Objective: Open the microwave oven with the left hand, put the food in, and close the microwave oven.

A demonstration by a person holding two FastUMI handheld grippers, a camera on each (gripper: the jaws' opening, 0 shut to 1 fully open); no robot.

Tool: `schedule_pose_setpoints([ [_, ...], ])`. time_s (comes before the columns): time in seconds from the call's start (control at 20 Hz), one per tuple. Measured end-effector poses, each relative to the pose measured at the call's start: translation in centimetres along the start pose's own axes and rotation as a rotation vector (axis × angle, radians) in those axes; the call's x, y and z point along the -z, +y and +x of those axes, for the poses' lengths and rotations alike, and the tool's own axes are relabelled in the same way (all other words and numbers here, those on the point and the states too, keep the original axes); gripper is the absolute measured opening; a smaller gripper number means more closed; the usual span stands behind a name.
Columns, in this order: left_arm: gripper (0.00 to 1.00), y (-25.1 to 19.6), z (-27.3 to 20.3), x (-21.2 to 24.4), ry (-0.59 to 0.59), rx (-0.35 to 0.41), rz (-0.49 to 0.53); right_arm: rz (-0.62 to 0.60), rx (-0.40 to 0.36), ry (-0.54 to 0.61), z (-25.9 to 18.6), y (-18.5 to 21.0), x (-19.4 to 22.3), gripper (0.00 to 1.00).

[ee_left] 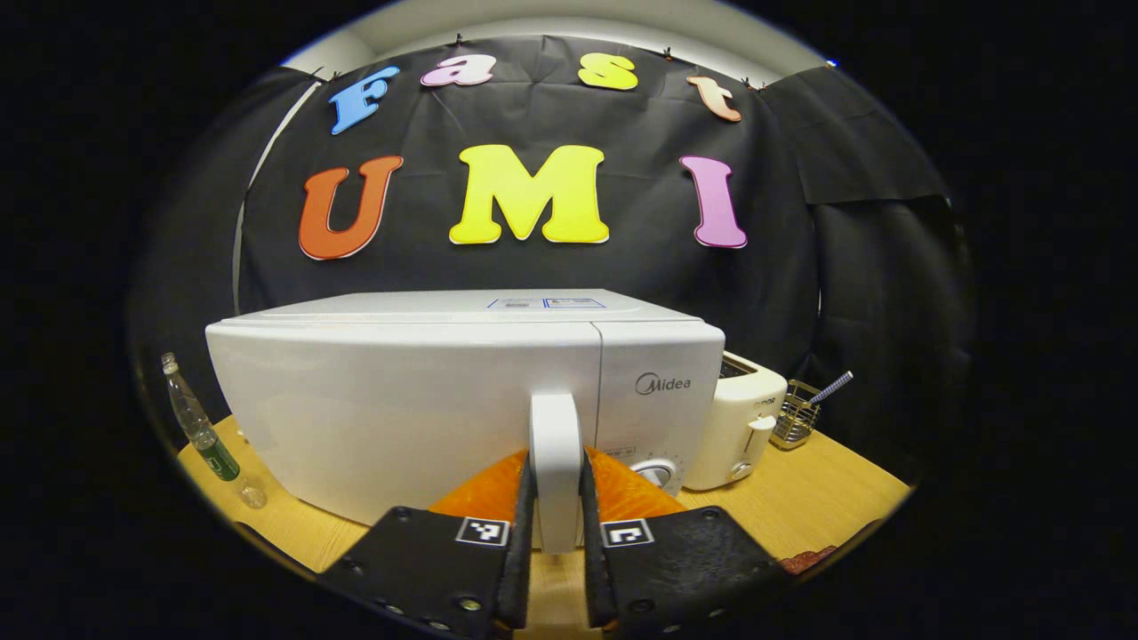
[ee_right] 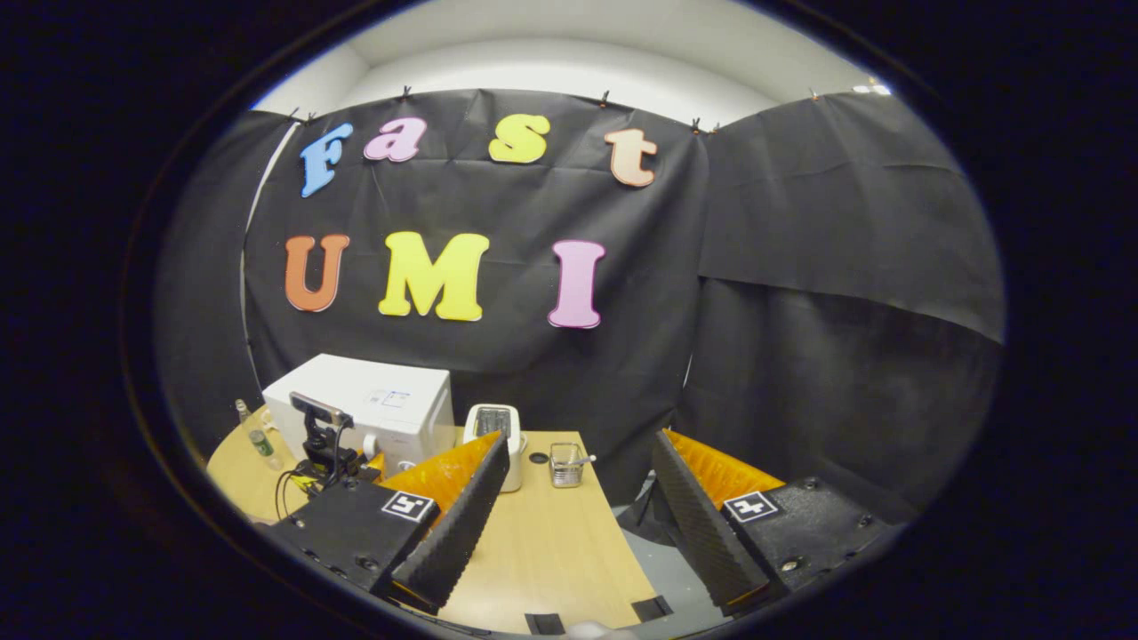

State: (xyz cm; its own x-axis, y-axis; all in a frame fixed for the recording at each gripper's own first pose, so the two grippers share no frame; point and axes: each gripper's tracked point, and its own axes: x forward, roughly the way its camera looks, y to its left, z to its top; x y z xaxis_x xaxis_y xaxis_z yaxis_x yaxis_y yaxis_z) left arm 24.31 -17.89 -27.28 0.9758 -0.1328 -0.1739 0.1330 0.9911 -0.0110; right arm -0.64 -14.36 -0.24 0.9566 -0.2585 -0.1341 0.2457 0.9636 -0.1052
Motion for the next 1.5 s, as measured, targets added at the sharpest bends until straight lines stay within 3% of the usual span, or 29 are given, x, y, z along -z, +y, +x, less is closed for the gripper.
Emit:
schedule_pose_setpoints([
  [0.05, 0.2, 0.1, -0.2, 0.0, 0.004, -0.008, 0.002, -0.001, -0.005, 0.004, 0.1, 0.1, 0.0, 1.0],
  [0.1, 0.15, 0.1, -0.1, 0.1, 0.005, -0.017, -0.001, -0.001, -0.01, 0.009, 0.3, 0.2, 0.2, 1.0],
  [0.2, 0.11, 0.3, -0.2, 0.1, 0.003, -0.03, 0.006, 0.0, -0.019, 0.013, 0.3, 0.5, 0.3, 1.0],
  [0.4, 0.11, 0.2, -0.3, 0.1, 0.009, -0.025, 0.011, -0.008, -0.033, 0.008, 0.0, 0.7, 0.2, 1.0],
  [0.45, 0.11, 0.2, -0.3, 0.1, 0.01, -0.019, 0.016, -0.011, -0.035, 0.007, -0.1, 0.7, 0.1, 0.96],
  [0.55, 0.11, 0.3, -0.4, 0.1, 0.017, -0.009, 0.019, -0.01, -0.042, 0.005, -0.2, 0.7, 0.2, 1.0],
  [0.6, 0.02, 0.3, -0.4, 0.2, 0.022, -0.005, 0.021, -0.008, -0.047, 0.004, -0.3, 0.8, 0.3, 1.0],
  [0.65, 0.06, 0.2, -0.4, 0.3, 0.03, -0.004, 0.021, -0.005, -0.051, 0.003, -0.4, 0.8, 0.3, 1.0],
  [0.95, 0.06, 0.1, -0.6, 0.5, 0.05, 0.017, 0.013, 0.013, -0.089, 0.004, -0.3, 1.4, 0.5, 1.0],
  [1.0, 0.06, 0.2, -1.6, 0.6, 0.052, 0.012, 0.007, 0.019, -0.095, 0.003, -0.2, 1.4, 0.5, 0.96],
  [1.05, 0.07, 0.3, -2.7, 0.9, 0.047, 0.013, 0.015, 0.019, -0.099, 0.0, -0.3, 1.5, 0.6, 1.0],
  [1.35, 0.08, 1.9, -10.1, 2.4, 0.053, 0.04, 0.039, 0.004, -0.162, 0.014, -0.5, 3.7, 1.7, 1.0],
  [1.5, 0.15, 3.2, -12.6, 2.9, 0.061, 0.016, 0.055, 0.015, -0.213, 0.016, -0.8, 5.7, 1.9, 0.96],
])
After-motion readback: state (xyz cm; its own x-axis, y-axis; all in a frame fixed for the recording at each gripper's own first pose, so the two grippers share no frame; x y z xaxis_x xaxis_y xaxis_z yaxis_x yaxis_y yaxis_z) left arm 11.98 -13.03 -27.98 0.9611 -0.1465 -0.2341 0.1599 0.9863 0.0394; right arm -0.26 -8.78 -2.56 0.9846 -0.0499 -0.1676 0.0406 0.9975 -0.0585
